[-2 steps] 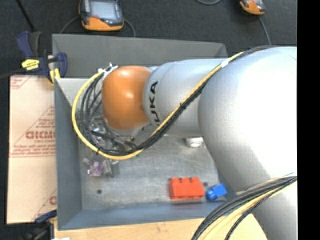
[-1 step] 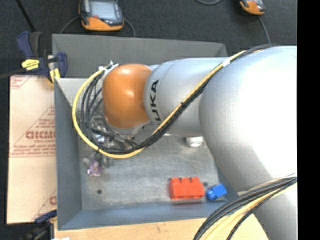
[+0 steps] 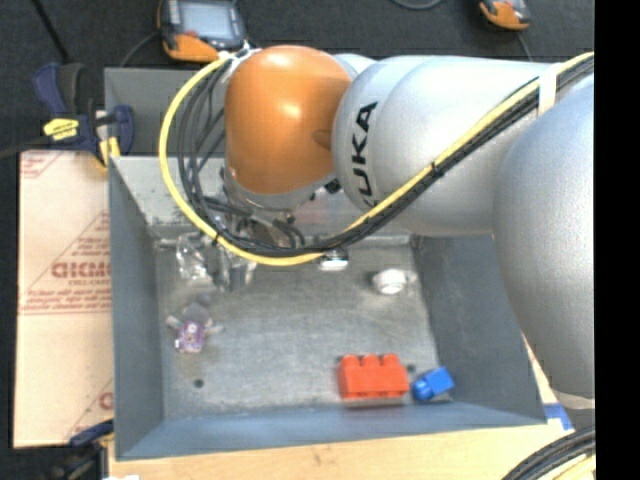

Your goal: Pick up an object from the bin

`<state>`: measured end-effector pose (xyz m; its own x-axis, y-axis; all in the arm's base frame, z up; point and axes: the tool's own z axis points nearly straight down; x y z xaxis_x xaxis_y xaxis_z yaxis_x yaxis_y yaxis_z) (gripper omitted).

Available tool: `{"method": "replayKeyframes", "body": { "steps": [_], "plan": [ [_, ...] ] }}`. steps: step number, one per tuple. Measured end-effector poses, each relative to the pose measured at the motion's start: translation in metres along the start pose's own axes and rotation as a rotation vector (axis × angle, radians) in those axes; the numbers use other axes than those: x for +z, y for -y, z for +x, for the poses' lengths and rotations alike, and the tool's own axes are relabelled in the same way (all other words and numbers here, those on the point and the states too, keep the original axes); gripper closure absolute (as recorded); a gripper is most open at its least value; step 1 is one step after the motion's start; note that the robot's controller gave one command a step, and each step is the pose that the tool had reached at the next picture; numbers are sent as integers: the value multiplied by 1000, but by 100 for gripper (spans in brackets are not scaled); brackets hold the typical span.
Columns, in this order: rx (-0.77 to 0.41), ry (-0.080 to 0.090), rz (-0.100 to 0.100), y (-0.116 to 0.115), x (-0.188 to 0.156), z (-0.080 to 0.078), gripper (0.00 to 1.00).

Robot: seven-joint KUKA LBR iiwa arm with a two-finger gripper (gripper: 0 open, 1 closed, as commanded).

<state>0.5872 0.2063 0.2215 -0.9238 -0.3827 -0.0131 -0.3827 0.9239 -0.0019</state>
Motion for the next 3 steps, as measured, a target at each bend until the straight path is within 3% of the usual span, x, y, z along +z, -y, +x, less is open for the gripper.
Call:
{"method": "replayKeyframes", "body": {
  "steps": [1,2,3],
  "plan": [
    [191,-16,-1,-25,68,57,100],
    [192,-11,-1,-25,66,55,0],
    [0,-12,-1,-19,152,-3,0]
  ]
}}
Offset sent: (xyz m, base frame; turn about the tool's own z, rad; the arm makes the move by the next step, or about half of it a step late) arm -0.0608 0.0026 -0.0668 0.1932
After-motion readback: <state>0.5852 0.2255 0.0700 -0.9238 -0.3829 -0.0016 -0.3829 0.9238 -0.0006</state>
